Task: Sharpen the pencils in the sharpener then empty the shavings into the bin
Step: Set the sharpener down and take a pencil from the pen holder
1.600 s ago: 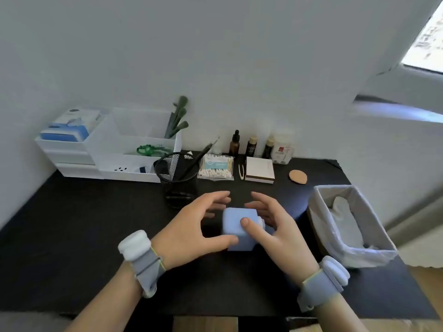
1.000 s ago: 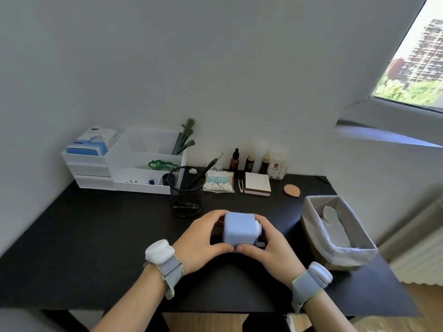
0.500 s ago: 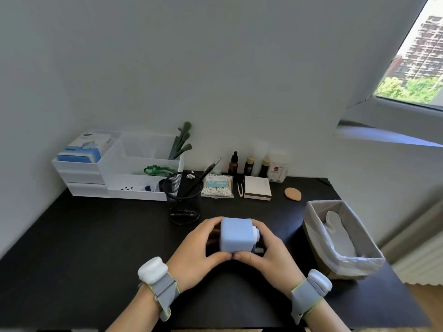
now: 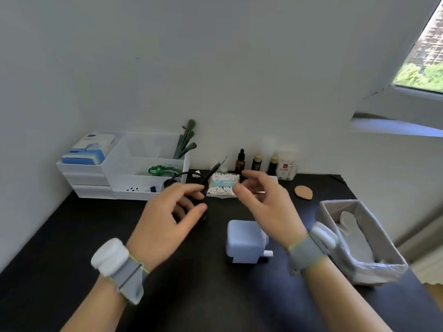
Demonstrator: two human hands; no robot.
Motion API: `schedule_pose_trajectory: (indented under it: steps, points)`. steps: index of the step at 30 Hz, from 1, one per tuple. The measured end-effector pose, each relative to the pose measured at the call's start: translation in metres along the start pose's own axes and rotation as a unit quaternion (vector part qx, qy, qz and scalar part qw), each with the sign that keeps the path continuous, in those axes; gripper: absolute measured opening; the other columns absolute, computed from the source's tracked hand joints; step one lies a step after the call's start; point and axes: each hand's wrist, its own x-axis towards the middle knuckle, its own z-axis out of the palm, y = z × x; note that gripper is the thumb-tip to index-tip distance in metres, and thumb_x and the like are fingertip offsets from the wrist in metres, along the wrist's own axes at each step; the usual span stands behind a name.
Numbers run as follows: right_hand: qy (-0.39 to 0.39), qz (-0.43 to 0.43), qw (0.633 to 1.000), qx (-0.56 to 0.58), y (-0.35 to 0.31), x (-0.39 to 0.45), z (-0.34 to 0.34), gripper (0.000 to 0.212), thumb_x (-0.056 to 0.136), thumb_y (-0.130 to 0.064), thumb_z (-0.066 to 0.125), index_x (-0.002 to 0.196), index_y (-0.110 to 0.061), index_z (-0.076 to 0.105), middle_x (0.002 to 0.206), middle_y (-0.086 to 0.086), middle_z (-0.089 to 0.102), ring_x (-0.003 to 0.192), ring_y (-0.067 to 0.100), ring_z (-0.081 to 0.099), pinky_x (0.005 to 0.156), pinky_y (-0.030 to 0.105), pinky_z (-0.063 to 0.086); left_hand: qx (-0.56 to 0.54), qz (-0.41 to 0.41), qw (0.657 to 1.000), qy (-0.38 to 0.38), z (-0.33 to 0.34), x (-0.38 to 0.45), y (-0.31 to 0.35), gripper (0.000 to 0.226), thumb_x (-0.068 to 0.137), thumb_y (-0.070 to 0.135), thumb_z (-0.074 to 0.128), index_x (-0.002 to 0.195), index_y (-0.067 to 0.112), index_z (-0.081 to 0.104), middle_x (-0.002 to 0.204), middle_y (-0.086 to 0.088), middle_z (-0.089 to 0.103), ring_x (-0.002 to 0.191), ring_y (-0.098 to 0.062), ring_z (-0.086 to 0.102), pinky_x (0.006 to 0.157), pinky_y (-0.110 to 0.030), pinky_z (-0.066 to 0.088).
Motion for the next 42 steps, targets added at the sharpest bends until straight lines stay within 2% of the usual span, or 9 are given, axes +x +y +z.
schedule_pose_trajectory:
  steps: [2,6,11,17,26,30,33,37,42]
  points:
    - [0.017,0.005,0.999,-0.032,-0.010,0.025,0.010,0.045,0.087,-0.047,0.064,0.123,-0.020,0.059,0.088,-0.006,0.067,0.080,0.004,0.061,0.070,0.015,0.048,0.049,0.019,0.999,0.012,-0.007,0.014,-0.002,0.032,0.085,0.018,0.072,0.116,0.024,0.066,0.097,0.016,0.066,0.083,-0.009,0.064,0.069,-0.017,0.051]
    - [0.019,0.035,0.996,-0.080,-0.016,0.068,0.029,0.052,0.085,-0.056,0.061,0.116,-0.014,0.061,0.076,0.000,0.071,0.069,0.011,0.064,0.075,0.034,0.054,0.136,0.052,0.989,0.018,-0.003,0.041,-0.014,0.027,0.084,0.022,0.072,0.110,0.025,0.067,0.093,0.014,0.063,0.077,-0.004,0.058,0.072,-0.011,0.041]
    - [0.001,0.026,0.998,-0.057,-0.017,0.082,0.036,0.026,0.088,-0.040,0.065,0.087,-0.014,0.067,0.063,0.000,0.071,0.044,-0.002,0.053,0.062,0.029,0.050,0.192,0.054,0.980,0.005,0.010,0.064,-0.028,0.031,0.085,0.029,0.071,0.115,0.020,0.066,0.106,0.005,0.064,0.100,-0.013,0.057,0.086,-0.023,0.042]
    - [-0.001,0.018,1.000,-0.019,-0.027,0.077,0.020,0.020,0.089,-0.029,0.066,0.082,-0.009,0.066,0.061,0.002,0.069,0.044,0.009,0.053,0.053,0.025,0.047,0.202,0.045,0.978,0.018,0.023,0.071,-0.030,0.023,0.085,0.028,0.072,0.106,0.019,0.069,0.096,0.006,0.065,0.084,-0.015,0.057,0.073,-0.023,0.039]
    - [0.008,0.002,0.997,0.082,-0.047,0.065,-0.006,0.022,0.090,-0.028,0.066,0.083,-0.007,0.064,0.063,0.007,0.069,0.050,0.016,0.056,0.049,0.023,0.043,0.178,0.105,0.975,0.080,0.016,0.079,-0.013,0.013,0.085,0.031,0.073,0.091,0.019,0.072,0.085,0.009,0.066,0.079,-0.009,0.048,0.069,-0.023,0.037]
    - [0.021,0.000,0.991,0.135,-0.054,0.062,-0.017,0.018,0.090,-0.022,0.068,0.085,-0.005,0.064,0.063,0.007,0.068,0.049,0.018,0.055,0.052,0.029,0.049,0.177,0.168,0.966,0.084,0.011,0.084,-0.003,0.024,0.091,0.034,0.058,0.092,0.015,0.073,0.084,0.004,0.068,0.079,-0.019,0.059,0.075,-0.029,0.040]
    - [0.017,0.000,0.987,0.161,-0.056,0.059,-0.023,0.017,0.090,-0.018,0.067,0.086,-0.001,0.064,0.063,0.009,0.067,0.047,0.017,0.055,0.047,0.027,0.044,0.185,0.198,0.958,0.090,0.009,0.083,0.004,0.030,0.093,0.031,0.051,0.095,0.012,0.074,0.083,0.000,0.070,0.075,-0.021,0.063,0.075,-0.025,0.037]
    - [0.014,0.002,0.979,0.201,-0.052,0.057,-0.028,0.016,0.091,-0.014,0.065,0.086,0.001,0.063,0.060,0.007,0.066,0.046,0.016,0.055,0.043,0.024,0.040,0.220,0.237,0.942,0.085,0.006,0.083,0.013,0.033,0.095,0.026,0.046,0.093,0.007,0.074,0.075,-0.003,0.066,0.066,-0.024,0.060,0.072,-0.025,0.034]
    - [-0.001,-0.005,0.971,0.240,-0.046,0.054,-0.029,0.015,0.093,-0.011,0.062,0.087,0.003,0.063,0.058,0.005,0.064,0.046,0.016,0.053,0.042,0.022,0.040,0.184,0.231,0.955,0.035,-0.001,0.076,0.020,0.035,0.097,0.025,0.042,0.099,0.005,0.071,0.079,-0.004,0.061,0.067,-0.018,0.054,0.062,-0.027,0.043]
